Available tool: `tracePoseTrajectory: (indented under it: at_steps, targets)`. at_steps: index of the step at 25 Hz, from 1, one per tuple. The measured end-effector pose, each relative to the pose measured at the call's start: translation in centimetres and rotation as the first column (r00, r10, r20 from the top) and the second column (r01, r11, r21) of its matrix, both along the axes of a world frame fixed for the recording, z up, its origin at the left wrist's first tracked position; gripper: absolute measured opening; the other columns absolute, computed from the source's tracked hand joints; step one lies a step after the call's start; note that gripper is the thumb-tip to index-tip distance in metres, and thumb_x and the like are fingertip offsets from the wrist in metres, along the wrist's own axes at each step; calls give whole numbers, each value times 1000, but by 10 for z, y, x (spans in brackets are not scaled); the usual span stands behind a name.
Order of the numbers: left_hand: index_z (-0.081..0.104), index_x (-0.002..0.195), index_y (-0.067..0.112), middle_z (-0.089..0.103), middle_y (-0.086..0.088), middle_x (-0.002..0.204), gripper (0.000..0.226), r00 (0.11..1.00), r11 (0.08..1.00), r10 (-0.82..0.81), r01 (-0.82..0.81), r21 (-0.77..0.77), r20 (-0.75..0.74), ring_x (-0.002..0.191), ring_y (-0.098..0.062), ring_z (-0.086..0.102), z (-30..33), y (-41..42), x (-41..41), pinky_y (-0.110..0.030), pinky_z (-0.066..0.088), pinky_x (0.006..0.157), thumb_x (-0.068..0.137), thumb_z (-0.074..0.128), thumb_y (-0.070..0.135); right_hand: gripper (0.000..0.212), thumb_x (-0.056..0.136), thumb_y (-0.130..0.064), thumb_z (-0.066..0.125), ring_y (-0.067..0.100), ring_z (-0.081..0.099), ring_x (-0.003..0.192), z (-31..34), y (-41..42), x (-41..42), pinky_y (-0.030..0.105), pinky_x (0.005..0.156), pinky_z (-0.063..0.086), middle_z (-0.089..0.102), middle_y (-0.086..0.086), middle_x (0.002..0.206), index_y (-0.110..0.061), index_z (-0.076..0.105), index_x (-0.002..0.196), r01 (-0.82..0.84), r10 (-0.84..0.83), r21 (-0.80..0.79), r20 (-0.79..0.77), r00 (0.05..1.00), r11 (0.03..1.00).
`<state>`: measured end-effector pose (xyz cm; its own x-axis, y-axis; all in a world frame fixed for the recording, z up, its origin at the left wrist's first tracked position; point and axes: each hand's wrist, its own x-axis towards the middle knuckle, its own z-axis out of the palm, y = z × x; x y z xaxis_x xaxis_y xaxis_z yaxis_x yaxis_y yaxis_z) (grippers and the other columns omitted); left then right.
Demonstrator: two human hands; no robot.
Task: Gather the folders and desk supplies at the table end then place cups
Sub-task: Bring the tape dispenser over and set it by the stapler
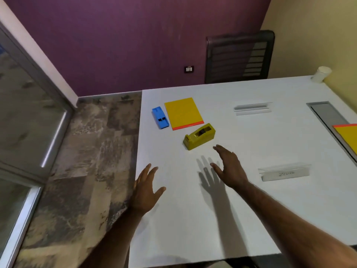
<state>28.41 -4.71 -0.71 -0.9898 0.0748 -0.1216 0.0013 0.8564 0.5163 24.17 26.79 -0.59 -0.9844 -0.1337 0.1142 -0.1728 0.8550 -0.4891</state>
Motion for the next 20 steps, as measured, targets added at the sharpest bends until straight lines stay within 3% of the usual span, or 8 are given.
tracePoseTrajectory:
  at_steps: [5, 9, 15, 17, 20]
  targets:
    - [36, 146, 20, 23, -2, 159, 74, 999, 1000, 22, -22, -5, 32, 144, -23, 27, -19, 4, -49, -51, 27, 115, 84, 69, 41, 72, 86, -26, 68, 31, 48, 129, -11, 16, -89, 40, 106, 39, 46, 12, 146, -9, 33, 146, 47, -41, -39, 137, 990, 998]
    - [32, 148, 20, 21, -2, 160, 76, 996, 1000, -1, 2, -15, 93, 146, -22, 24, -42, 9, -70, -52, 28, 114, 85, 68, 42, 77, 78, -18, 71, 34, 50, 124, -24, 25, -155, 44, 98, 46, 49, 11, 142, -11, 34, 145, 8, 0, -40, 189, 982, 999]
    - [12, 153, 34, -1, 10, 162, 82, 968, 989, -58, 89, -116, 245, 150, -21, 0, -77, 7, -87, -53, 14, 119, 88, 59, 51, 98, 69, -21, 83, 36, 36, 137, -47, 22, -210, 50, 105, 41, 25, 9, 159, -12, 27, 149, -153, 95, 169, 306, 947, 974]
    - [10, 153, 36, -3, 11, 162, 83, 961, 986, -60, 100, -135, 269, 150, -20, -2, -84, 9, -95, -55, 12, 118, 88, 59, 51, 99, 67, -22, 83, 36, 33, 137, -53, 21, -222, 52, 103, 43, 25, 7, 159, -15, 29, 149, -197, 111, 217, 352, 929, 956]
    - [8, 152, 38, -5, 11, 162, 85, 945, 979, -57, 117, -168, 322, 150, -22, -4, -93, 10, -98, -58, 10, 116, 87, 60, 51, 85, 71, -20, 79, 36, 40, 130, -59, 17, -232, 51, 100, 45, 39, 10, 147, -16, 37, 145, -199, 106, 222, 372, 922, 954]
